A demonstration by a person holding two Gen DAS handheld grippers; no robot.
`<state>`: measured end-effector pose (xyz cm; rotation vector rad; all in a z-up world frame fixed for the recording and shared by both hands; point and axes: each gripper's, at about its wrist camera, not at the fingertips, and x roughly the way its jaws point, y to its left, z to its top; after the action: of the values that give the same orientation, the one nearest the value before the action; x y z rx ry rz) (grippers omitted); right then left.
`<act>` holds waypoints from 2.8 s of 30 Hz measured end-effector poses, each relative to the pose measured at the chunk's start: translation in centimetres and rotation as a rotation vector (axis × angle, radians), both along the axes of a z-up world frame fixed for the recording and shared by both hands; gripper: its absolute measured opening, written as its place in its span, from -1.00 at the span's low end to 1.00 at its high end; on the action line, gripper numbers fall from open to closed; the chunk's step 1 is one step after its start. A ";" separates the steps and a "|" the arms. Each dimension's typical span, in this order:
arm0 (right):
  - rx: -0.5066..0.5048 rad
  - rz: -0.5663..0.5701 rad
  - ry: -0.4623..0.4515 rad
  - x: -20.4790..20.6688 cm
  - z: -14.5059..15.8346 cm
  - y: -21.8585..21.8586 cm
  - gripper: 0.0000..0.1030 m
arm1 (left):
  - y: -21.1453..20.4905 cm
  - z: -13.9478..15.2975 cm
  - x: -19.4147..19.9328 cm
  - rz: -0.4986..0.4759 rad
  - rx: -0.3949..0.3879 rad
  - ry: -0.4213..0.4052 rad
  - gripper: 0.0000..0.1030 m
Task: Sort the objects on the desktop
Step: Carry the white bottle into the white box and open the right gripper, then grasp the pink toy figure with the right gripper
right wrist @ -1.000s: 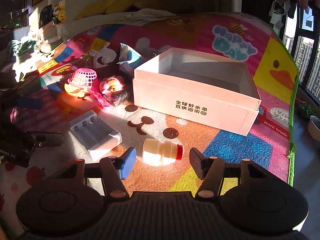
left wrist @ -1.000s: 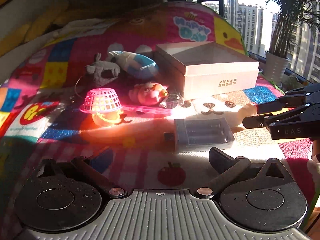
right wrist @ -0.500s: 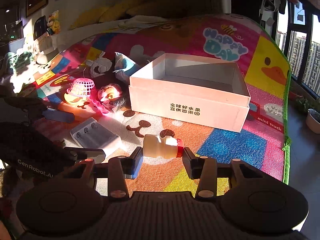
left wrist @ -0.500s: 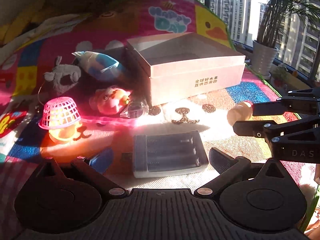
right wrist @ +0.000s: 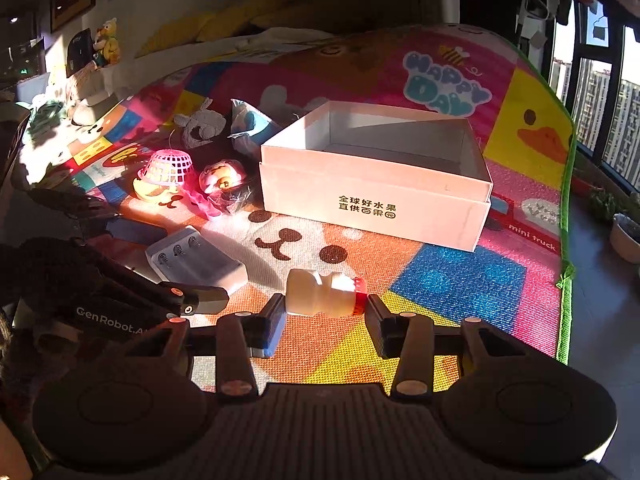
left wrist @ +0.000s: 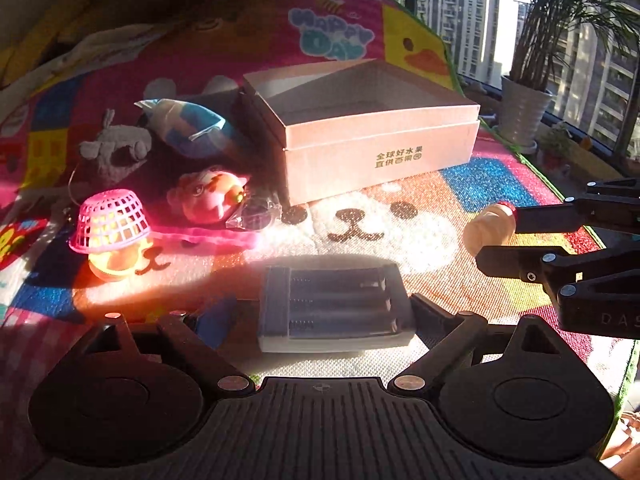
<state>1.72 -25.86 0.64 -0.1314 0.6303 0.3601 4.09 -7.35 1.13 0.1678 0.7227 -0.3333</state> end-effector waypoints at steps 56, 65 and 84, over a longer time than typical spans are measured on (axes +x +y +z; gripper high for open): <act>-0.391 0.295 -0.233 9.1 -0.8 18.5 -0.11 | 15.2 2.3 1.5 0.417 -0.085 -0.112 1.00; -0.318 0.329 -0.249 4.1 1.9 13.1 -0.29 | 13.7 2.2 1.5 0.359 -0.116 -0.087 1.00; 0.066 -0.102 -0.155 1.8 0.2 -1.7 0.24 | -0.4 0.8 6.2 0.036 -0.015 -0.132 0.55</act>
<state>3.55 -27.57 0.82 -0.0632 0.4697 0.2688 10.24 -7.78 1.97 0.1605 0.5922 -0.2906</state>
